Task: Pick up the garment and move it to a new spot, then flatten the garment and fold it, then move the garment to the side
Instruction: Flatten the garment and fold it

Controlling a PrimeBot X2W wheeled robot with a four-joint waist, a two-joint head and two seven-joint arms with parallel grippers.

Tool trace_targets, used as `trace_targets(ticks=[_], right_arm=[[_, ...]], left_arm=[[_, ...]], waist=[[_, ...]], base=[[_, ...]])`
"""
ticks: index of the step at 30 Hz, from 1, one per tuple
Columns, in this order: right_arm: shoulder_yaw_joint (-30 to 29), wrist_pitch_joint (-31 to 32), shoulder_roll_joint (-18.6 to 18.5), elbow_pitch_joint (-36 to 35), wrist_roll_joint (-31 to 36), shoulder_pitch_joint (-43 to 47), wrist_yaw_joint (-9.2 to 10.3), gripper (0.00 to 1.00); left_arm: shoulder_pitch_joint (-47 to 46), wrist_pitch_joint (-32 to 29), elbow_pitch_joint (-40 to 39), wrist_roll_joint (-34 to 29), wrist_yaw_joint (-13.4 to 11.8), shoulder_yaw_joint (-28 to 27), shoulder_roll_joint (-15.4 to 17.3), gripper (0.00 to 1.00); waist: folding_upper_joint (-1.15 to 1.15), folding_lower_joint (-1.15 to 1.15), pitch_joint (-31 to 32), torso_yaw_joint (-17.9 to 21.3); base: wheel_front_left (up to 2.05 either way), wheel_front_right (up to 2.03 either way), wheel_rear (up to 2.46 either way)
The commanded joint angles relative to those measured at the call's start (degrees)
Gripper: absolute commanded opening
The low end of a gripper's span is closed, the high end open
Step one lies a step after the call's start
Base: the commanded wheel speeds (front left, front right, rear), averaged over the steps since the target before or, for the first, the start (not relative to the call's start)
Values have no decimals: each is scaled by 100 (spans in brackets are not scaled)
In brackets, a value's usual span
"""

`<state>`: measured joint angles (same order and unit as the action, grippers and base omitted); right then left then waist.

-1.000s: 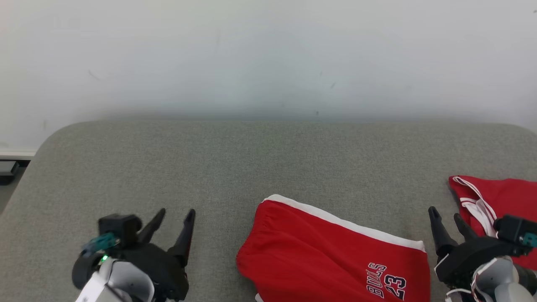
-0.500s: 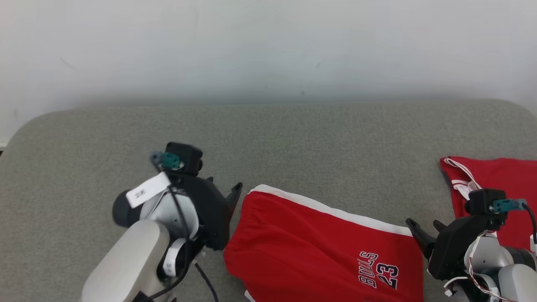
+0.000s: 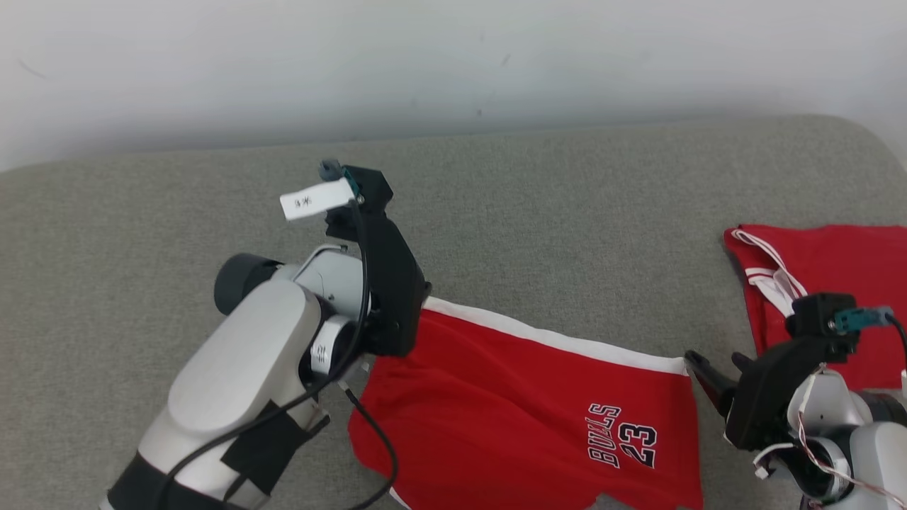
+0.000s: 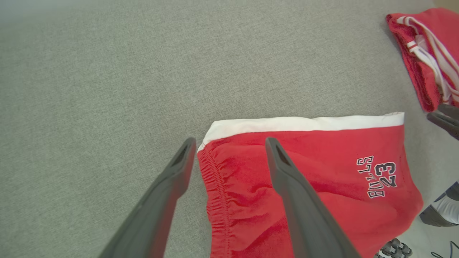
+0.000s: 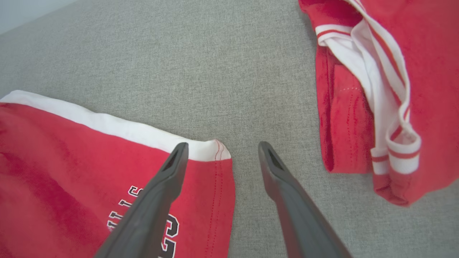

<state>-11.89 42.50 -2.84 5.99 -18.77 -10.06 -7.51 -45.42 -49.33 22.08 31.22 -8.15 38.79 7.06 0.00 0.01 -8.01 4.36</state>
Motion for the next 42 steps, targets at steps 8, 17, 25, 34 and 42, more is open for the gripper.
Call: trace_targets(ticks=[8,17,25,34,42], right_arm=[[251,76,-15,239,19,-715,6,100],[375,76,-14,423,-123,-781,6,100],[514,144,-14,263,-260,-499,6,100],[576,229,-10,-65,-275,-344,6,100],[707,243,-12,80,-322,-429,6,100]], left_arm=[[-590,-393,534,-162,-233,13,64,100],[-771,-498,977,-194,-196,104,80,100],[-764,-647,1072,-154,-213,171,108,95],[-724,-728,1163,-34,-121,200,124,64],[-618,-779,1132,27,-158,272,84,37]], waist=[[0,-1,-611,276],[0,-1,-866,302],[0,-1,-880,321],[0,-1,-837,389],[0,-1,-903,388]], base=[[0,0,0],[0,0,0],[0,0,0],[0,0,0],[0,0,0]])
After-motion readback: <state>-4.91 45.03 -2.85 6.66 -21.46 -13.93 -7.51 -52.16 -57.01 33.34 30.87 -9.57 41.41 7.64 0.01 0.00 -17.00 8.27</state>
